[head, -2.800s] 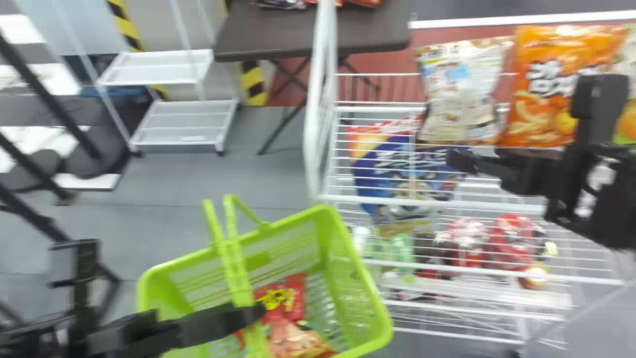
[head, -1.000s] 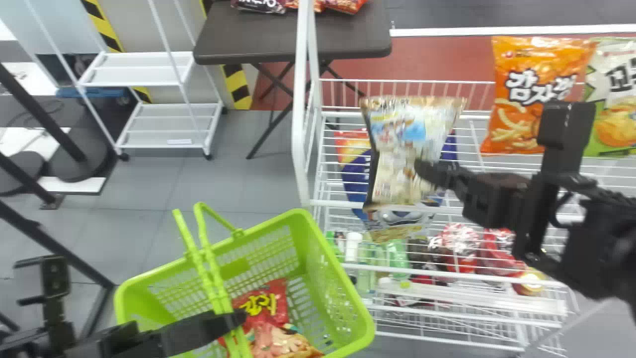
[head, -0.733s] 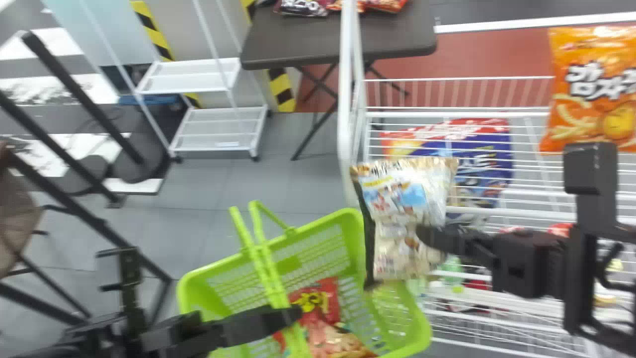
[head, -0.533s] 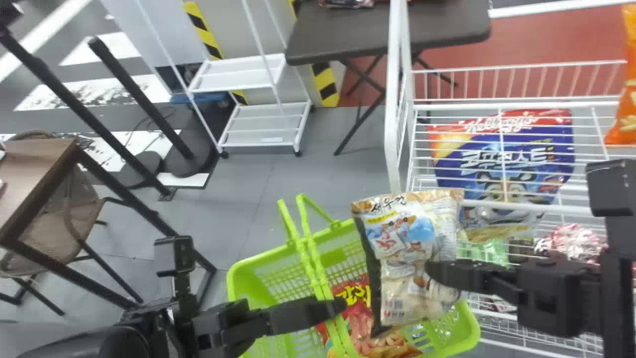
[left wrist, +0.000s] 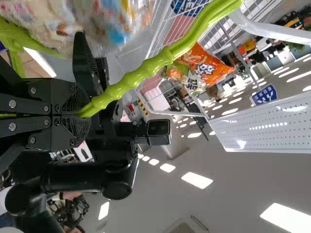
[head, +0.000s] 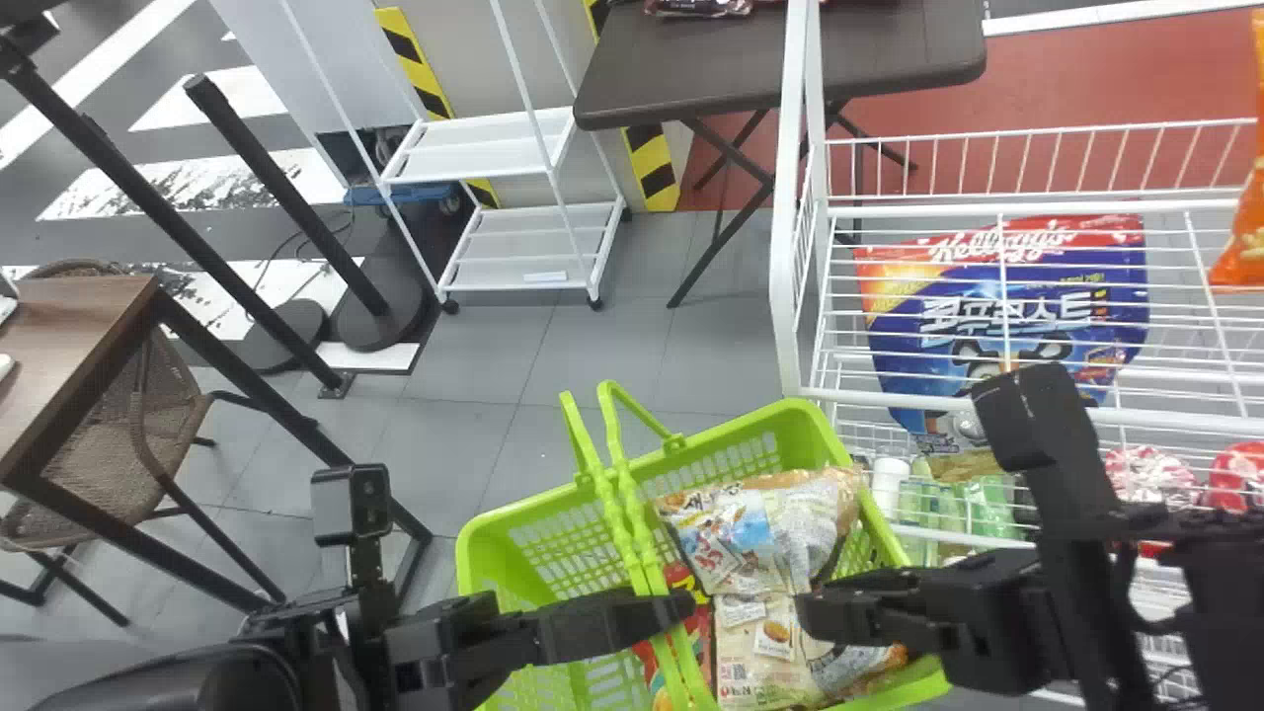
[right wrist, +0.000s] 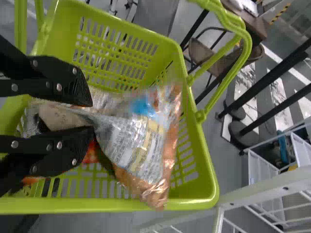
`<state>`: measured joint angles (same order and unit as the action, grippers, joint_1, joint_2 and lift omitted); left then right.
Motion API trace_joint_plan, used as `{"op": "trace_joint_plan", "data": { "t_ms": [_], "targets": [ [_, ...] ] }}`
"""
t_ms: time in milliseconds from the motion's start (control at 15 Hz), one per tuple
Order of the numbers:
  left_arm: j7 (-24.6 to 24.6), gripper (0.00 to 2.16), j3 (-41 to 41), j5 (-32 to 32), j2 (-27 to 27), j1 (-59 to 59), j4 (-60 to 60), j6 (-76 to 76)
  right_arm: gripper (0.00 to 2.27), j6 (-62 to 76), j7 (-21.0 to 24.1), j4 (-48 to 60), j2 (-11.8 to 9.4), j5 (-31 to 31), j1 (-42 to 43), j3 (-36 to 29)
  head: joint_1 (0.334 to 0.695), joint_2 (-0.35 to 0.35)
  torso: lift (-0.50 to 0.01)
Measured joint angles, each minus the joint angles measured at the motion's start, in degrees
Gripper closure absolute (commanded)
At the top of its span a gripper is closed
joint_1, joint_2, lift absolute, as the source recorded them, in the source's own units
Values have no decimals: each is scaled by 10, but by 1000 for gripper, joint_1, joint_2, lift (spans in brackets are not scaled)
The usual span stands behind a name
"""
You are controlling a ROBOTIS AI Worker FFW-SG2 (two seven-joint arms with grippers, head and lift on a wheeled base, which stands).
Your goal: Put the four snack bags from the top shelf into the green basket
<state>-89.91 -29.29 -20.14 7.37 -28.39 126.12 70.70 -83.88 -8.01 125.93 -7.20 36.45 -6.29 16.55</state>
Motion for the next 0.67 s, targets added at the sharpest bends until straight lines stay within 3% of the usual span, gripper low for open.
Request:
{"op": "trace_joint_plan", "data": {
  "t_ms": [200,533,667],
  "targets": [
    [0,2148,0,0,0,0,0,1,43,7,-10,24,-16,-10,7,-78,695,338,-6],
    [0,2148,0,0,0,0,-3,0,43,105,-19,-18,-50,-86,65,-224,695,15,-6],
    [0,2148,0,-1,-1,0,-3,-1,43,161,-21,-74,-57,-126,94,-245,695,-47,-6]
  ]
}}
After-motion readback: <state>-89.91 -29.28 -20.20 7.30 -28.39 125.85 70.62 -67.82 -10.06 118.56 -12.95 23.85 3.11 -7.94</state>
